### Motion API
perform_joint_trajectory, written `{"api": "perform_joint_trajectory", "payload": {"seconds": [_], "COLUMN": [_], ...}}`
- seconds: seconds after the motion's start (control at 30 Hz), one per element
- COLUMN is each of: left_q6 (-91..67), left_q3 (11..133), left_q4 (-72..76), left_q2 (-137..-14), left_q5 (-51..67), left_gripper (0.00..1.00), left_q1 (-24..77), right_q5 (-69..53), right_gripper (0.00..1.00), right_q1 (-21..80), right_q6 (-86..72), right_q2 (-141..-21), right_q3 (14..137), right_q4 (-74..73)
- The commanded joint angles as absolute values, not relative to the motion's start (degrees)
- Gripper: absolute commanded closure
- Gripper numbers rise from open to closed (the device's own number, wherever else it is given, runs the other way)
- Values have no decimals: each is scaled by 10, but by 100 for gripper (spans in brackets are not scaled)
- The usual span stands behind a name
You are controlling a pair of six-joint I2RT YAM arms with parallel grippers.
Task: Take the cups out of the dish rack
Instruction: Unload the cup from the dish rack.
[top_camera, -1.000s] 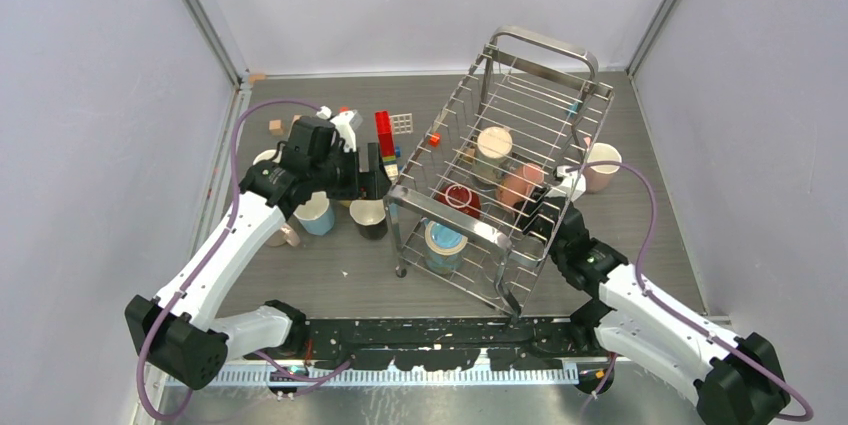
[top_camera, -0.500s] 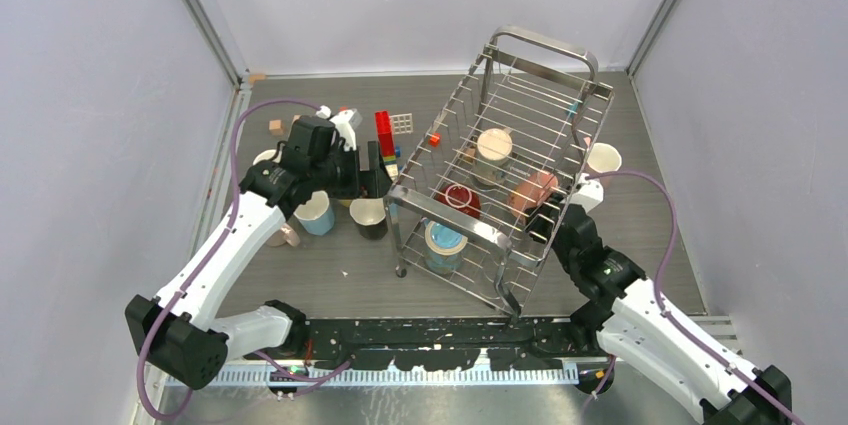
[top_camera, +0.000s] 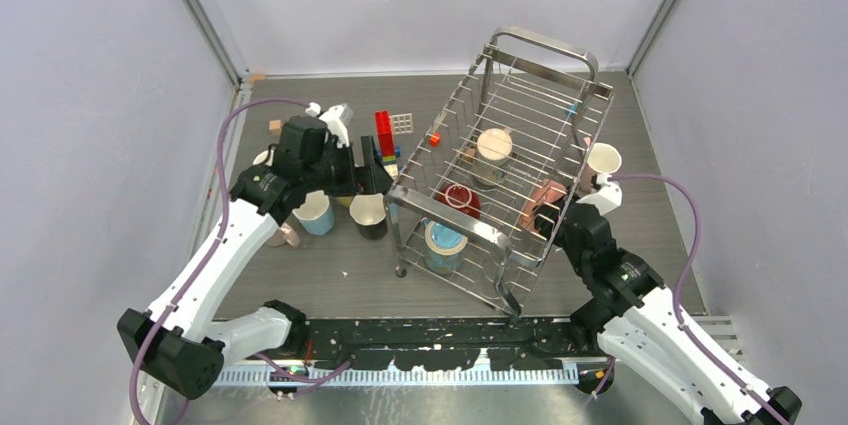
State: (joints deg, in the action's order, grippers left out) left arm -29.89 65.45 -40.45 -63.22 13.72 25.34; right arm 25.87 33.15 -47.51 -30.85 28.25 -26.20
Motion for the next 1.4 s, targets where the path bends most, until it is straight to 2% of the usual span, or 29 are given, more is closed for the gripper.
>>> {"api": "perform_joint_trajectory", "payload": {"seconds": [0.0, 0.77, 1.07, 1.37], "left_q6": [-311, -340, -350, -327], "left_q3": [693, 811, 864, 942], "left_q4": [-374, -340, -325, -313], "left_q2": [-618, -644, -670, -704], "left_q5": [125, 137, 159, 164], "left_gripper": [14, 14, 14, 14], "left_q1": [250, 250, 250, 279], "right_q5": [292, 379, 411, 422], "right_gripper": [99, 99, 99, 99], "right_q1": [330, 330, 330, 330], "right_q6": [-515, -601, -606, -581], "right_q2": [-287, -179, -174, -225], "right_q3": [336, 460, 562, 704], "right_q4": [-257, -429, -491, -516]}}
